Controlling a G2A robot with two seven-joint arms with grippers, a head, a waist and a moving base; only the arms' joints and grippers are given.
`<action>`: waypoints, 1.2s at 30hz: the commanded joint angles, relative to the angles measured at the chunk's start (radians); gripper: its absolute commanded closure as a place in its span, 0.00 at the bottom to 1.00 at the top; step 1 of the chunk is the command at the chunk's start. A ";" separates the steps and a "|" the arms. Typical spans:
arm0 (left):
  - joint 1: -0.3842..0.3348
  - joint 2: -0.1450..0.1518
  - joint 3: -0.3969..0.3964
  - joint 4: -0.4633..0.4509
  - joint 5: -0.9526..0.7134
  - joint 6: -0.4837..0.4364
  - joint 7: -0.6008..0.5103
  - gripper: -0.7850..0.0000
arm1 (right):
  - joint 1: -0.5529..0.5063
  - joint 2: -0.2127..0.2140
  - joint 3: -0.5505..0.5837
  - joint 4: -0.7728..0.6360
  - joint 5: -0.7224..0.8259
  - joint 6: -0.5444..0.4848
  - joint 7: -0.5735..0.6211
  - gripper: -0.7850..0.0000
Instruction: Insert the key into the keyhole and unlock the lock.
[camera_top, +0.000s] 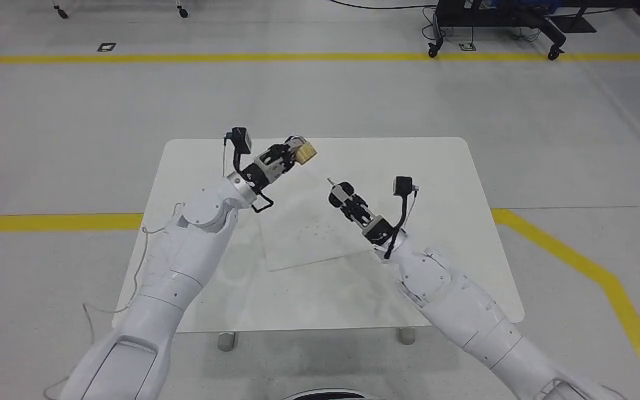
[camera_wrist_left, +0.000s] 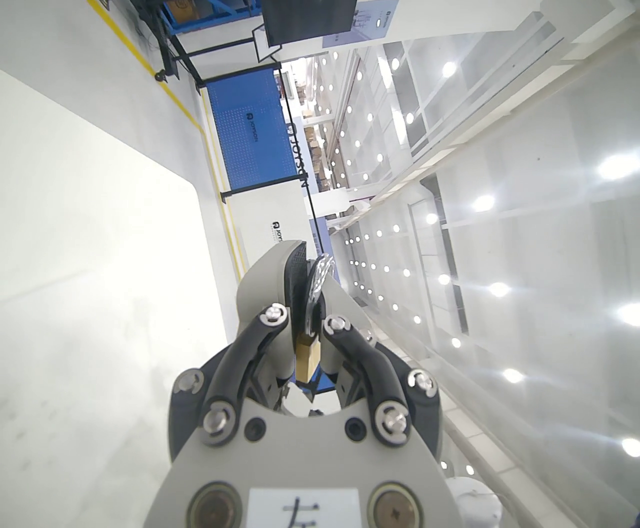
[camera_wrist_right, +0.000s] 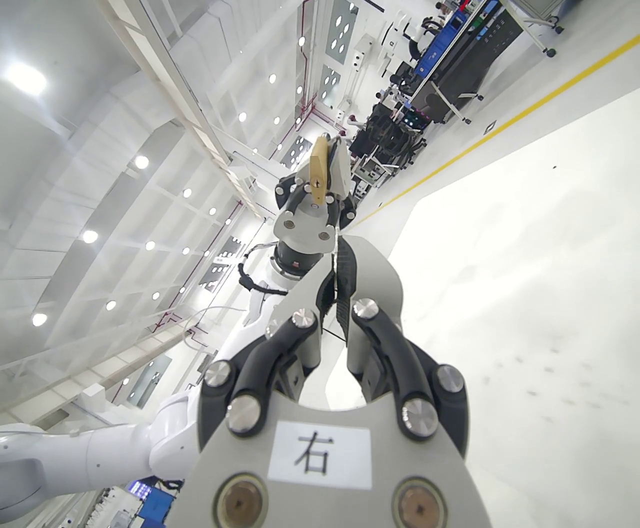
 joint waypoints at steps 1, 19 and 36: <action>0.008 0.000 0.003 -0.015 0.038 0.016 0.040 1.00 | 0.007 -0.010 -0.012 0.006 0.002 -0.011 -0.007 1.00; 0.032 -0.006 -0.007 -0.054 0.076 0.055 0.053 1.00 | 0.078 -0.094 -0.048 0.140 0.163 -0.086 0.010 1.00; 0.020 -0.016 -0.008 -0.032 0.094 0.054 0.034 1.00 | 0.127 -0.155 -0.042 0.248 0.205 -0.091 0.034 1.00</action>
